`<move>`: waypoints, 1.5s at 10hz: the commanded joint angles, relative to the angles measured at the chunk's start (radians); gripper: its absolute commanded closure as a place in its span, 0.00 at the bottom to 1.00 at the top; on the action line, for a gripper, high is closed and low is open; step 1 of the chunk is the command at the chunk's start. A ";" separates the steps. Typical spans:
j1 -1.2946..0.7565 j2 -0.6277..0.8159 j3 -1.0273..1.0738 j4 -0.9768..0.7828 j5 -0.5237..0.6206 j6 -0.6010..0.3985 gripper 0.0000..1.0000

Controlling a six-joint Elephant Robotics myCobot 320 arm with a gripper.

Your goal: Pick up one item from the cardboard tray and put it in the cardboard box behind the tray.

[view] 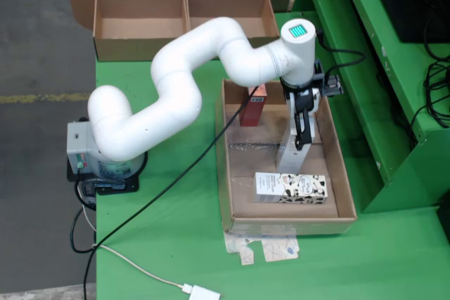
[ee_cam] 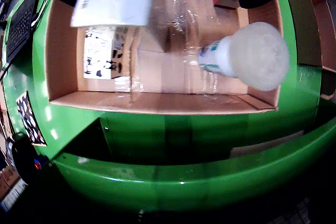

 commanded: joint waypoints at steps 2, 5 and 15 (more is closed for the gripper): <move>-0.019 0.030 0.026 0.014 0.003 0.001 0.00; -0.019 0.030 0.026 0.014 0.003 0.001 0.00; -0.019 0.030 0.026 0.014 0.003 0.001 0.30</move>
